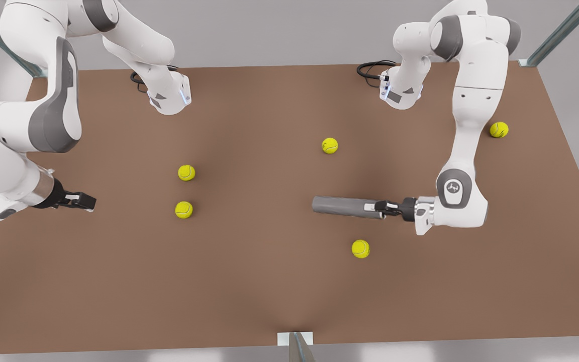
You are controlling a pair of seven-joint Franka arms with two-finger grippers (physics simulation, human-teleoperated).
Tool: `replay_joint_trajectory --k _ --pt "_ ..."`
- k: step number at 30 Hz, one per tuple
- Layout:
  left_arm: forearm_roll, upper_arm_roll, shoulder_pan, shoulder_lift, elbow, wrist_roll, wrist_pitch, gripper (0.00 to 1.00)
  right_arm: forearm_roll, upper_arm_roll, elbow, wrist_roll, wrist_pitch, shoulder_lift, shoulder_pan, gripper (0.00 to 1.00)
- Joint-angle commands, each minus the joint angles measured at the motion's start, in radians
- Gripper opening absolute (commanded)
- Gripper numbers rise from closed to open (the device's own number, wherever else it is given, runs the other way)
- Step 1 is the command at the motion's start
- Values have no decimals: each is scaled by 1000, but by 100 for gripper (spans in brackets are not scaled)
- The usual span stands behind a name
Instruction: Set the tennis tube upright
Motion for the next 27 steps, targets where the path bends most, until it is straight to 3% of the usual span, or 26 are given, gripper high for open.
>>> replay_joint_trajectory --k 1,27 --pt "58 0 5 -2 0 0 0 21 0 0 0 0 0 0 0 100" --pt "625 49 29 -192 84 -333 -51 21 -2 0 -5 0 -3 0 5 100"
